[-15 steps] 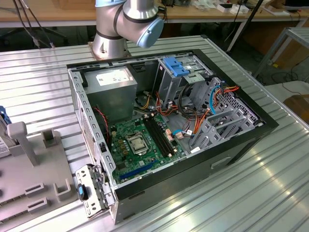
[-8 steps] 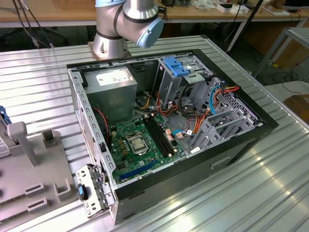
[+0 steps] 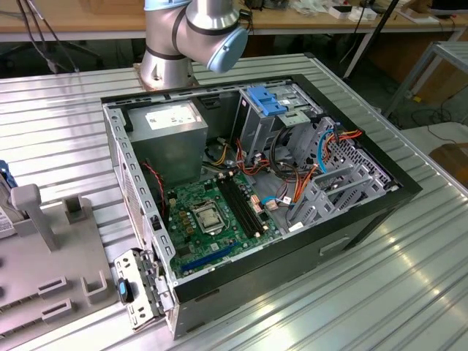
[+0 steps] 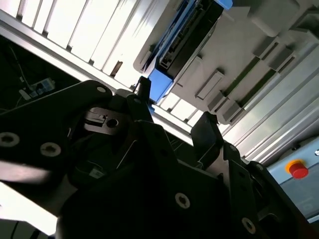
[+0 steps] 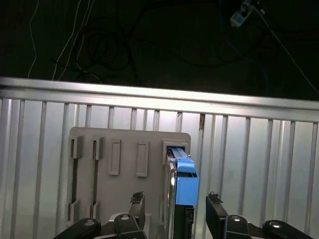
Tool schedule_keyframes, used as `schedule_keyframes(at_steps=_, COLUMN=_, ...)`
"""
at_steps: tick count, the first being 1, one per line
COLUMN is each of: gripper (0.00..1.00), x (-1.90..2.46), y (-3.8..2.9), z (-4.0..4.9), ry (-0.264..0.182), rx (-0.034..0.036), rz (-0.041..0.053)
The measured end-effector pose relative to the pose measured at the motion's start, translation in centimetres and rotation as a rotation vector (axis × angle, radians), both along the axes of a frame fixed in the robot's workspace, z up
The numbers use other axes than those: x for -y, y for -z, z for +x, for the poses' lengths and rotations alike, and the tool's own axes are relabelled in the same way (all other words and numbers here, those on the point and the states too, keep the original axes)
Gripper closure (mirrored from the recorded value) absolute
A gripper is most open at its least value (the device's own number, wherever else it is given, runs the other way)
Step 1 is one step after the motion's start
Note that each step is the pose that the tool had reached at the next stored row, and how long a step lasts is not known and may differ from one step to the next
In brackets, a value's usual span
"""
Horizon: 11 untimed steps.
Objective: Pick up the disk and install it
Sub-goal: 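Pick up the disk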
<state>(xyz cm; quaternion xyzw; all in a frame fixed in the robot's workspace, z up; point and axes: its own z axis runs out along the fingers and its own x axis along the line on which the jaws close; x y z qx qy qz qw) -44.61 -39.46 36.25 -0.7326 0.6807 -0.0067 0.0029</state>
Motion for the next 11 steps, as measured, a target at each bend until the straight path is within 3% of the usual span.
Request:
schedule_keyframes(at_steps=5, gripper=0.40, x=-0.21, y=1.07, z=0.05, ry=0.014, rx=0.0000, rz=0.0001)
schedule_keyframes(at_steps=11, gripper=0.40, x=-0.37, y=1.34, z=0.05, ry=0.015, rx=-0.0001, rz=0.0000)
